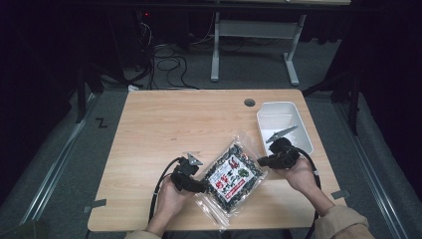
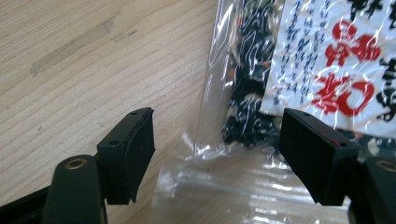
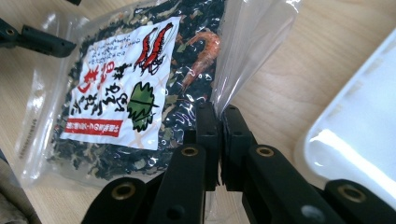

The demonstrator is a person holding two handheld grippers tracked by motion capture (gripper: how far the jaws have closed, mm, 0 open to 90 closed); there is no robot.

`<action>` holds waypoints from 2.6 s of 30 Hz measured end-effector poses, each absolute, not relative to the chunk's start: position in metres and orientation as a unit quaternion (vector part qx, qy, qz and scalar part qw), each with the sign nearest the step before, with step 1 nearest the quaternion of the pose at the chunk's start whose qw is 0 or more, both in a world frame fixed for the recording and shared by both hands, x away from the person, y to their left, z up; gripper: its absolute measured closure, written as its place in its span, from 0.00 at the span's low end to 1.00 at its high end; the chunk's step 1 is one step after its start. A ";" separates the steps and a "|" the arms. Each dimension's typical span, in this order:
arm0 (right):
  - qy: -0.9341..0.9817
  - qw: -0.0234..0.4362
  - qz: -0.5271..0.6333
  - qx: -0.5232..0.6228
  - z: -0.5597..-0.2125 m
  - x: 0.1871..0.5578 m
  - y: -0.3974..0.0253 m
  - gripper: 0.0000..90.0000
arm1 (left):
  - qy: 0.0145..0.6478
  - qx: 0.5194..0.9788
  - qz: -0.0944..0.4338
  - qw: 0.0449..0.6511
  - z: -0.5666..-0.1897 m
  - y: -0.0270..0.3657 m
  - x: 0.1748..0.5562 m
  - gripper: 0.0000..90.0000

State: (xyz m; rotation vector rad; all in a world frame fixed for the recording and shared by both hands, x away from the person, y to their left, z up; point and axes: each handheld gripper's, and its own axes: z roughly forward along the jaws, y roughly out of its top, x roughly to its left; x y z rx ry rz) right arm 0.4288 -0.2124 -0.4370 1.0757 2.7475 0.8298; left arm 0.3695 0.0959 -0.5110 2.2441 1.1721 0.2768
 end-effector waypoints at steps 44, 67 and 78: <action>0.902 0.077 0.291 0.311 -0.348 0.436 -0.209 1.00 | 0.463 0.831 0.080 0.296 -0.516 0.117 0.363 0.33; 0.907 0.132 0.273 0.293 -0.297 0.445 -0.195 1.00 | 0.460 0.833 0.085 0.295 -0.519 0.114 0.365 0.33; 0.899 0.158 0.276 0.301 -0.285 0.452 -0.201 1.00 | 0.461 0.832 0.085 0.297 -0.520 0.114 0.365 0.33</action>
